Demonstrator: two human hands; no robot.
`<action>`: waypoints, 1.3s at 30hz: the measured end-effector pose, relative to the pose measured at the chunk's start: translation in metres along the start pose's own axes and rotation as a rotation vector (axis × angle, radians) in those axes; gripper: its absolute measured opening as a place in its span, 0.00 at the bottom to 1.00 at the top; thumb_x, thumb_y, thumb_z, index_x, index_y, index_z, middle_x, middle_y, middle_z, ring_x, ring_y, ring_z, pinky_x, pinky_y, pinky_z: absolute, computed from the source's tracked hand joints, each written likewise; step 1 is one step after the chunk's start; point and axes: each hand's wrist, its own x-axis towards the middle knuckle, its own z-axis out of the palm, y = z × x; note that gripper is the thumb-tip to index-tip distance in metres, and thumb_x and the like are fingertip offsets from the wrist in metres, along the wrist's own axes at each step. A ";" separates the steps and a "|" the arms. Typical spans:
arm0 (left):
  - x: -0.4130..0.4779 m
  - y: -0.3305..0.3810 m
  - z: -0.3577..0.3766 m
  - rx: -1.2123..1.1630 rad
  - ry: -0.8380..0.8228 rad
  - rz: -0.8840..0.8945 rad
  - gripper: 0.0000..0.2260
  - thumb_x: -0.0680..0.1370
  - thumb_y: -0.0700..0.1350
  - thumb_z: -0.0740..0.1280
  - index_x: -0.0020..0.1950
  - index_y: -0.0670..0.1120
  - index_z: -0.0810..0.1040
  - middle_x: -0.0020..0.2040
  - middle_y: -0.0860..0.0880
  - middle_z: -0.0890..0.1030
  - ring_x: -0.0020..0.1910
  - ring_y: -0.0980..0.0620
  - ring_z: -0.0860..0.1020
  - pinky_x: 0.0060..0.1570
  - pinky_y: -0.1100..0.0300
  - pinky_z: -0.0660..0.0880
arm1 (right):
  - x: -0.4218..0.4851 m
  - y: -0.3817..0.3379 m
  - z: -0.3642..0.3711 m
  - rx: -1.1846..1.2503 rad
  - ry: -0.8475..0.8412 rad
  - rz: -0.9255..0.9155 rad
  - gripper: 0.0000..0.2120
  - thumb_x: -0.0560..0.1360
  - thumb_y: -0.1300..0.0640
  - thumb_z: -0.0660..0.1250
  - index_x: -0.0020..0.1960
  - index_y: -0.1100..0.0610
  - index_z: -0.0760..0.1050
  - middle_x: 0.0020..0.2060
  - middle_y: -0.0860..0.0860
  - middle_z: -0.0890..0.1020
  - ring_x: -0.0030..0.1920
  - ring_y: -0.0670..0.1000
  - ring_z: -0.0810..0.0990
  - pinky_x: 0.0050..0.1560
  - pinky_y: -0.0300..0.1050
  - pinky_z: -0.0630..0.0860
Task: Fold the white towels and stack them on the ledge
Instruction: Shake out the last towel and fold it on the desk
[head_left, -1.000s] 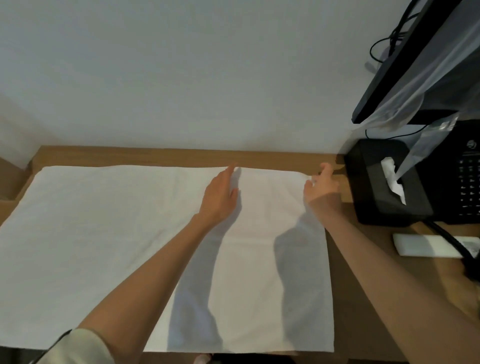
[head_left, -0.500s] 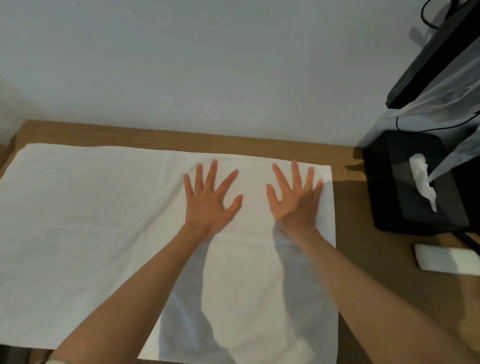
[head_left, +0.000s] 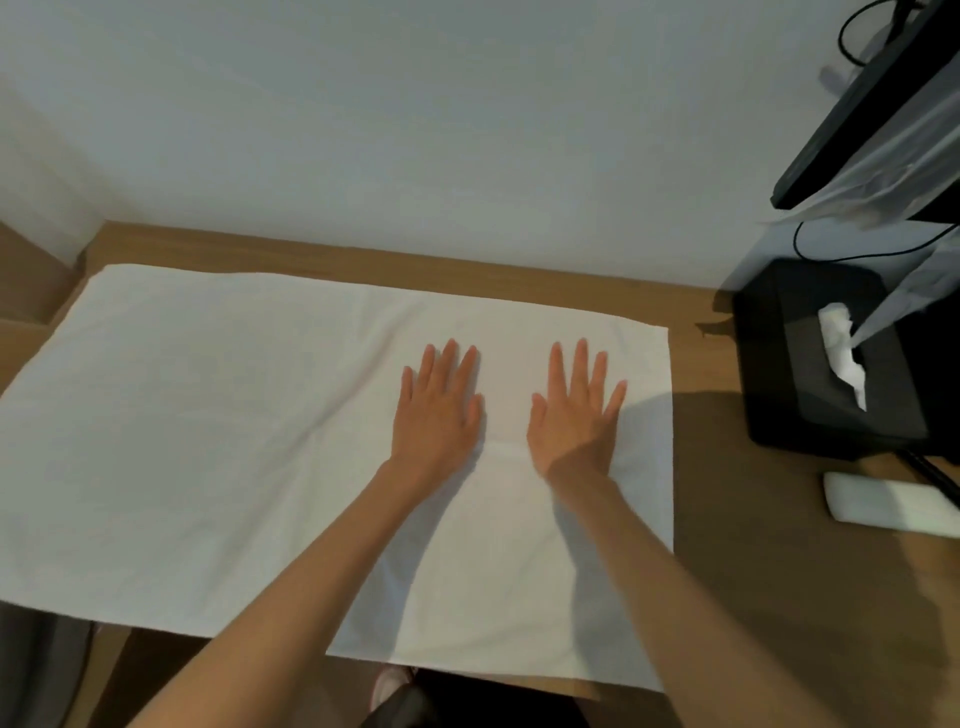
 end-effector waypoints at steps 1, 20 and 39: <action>-0.009 0.002 0.006 0.012 -0.017 0.010 0.24 0.83 0.52 0.49 0.78 0.52 0.49 0.79 0.49 0.47 0.78 0.48 0.43 0.74 0.50 0.40 | -0.013 -0.010 0.006 -0.010 -0.037 -0.009 0.28 0.82 0.46 0.41 0.77 0.52 0.33 0.76 0.54 0.36 0.76 0.58 0.35 0.73 0.60 0.35; -0.055 0.005 0.013 0.025 -0.003 0.033 0.23 0.83 0.52 0.45 0.78 0.54 0.45 0.79 0.52 0.43 0.77 0.51 0.40 0.72 0.52 0.32 | -0.060 0.052 0.012 -0.039 0.091 0.038 0.28 0.82 0.46 0.44 0.78 0.54 0.43 0.78 0.54 0.45 0.77 0.55 0.41 0.74 0.55 0.34; -0.142 0.001 0.029 0.004 0.006 0.077 0.22 0.82 0.58 0.41 0.77 0.62 0.47 0.78 0.56 0.44 0.77 0.55 0.39 0.75 0.51 0.37 | -0.162 0.061 0.035 0.056 0.056 -0.064 0.26 0.81 0.40 0.46 0.78 0.44 0.49 0.78 0.49 0.49 0.77 0.53 0.44 0.76 0.52 0.40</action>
